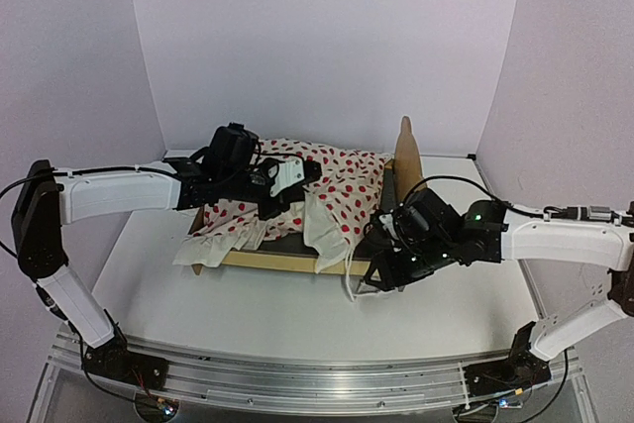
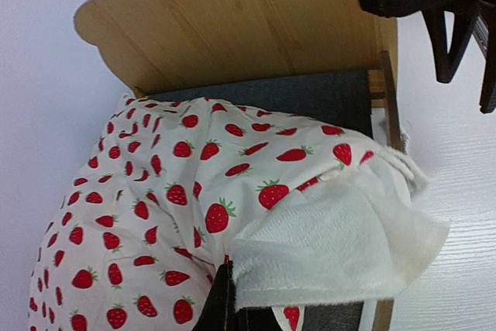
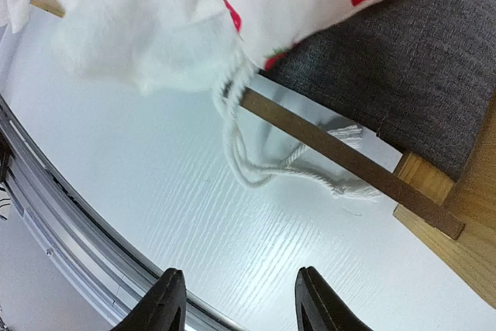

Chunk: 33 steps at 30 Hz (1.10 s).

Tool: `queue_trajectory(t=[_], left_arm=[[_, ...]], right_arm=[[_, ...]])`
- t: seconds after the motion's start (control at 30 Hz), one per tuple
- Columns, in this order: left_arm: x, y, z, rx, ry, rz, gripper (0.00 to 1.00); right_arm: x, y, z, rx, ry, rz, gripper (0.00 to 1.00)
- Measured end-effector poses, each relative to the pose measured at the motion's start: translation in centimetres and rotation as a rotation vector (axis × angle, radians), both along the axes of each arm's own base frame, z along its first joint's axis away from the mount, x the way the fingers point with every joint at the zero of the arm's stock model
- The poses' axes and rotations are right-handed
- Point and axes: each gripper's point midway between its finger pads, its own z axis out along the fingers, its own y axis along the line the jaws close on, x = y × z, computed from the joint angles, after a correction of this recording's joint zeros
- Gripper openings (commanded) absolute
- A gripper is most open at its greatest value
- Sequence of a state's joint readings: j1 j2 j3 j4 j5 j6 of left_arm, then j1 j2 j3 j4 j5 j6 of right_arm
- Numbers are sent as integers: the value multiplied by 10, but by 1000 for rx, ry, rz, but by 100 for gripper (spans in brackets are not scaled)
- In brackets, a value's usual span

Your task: Set up the pet bed

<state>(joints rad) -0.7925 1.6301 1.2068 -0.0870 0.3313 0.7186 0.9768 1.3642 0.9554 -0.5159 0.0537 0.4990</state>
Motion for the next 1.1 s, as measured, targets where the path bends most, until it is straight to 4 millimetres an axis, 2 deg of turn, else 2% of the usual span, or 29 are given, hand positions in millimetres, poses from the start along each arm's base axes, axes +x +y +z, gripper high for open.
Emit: queue_trajectory(t=[0.1,0.23,0.33,0.47,0.57,0.67,0.83,1.03,1.1], left_arm=[[8,4,12,-27,1,31,0],[9,5,13,-36,14,41,0],[9,5,14,-40,18,43,0],[10,5,15,-49,25,50,0],[9,4,16,-55,26,49,0],[8,3,17,-64,33,46,0],[7,2,17,-76,47,42,0],[5,2,16,-79,55,34,0],[5,2,15,-80,54,33,0]], right_arm=[[5,1,4,-1,-40,15,46],[12,12,1,48,-88,27,45],[10,23,-18,72,-147,73,45],[-16,41,-51,9,-272,247,43],[-20,56,-63,-14,-382,319,38],[-4,62,-67,-29,-480,279,38],[26,58,-74,-75,-596,147,34],[39,61,-95,-126,-619,97,26],[42,62,-97,-128,-623,71,22]])
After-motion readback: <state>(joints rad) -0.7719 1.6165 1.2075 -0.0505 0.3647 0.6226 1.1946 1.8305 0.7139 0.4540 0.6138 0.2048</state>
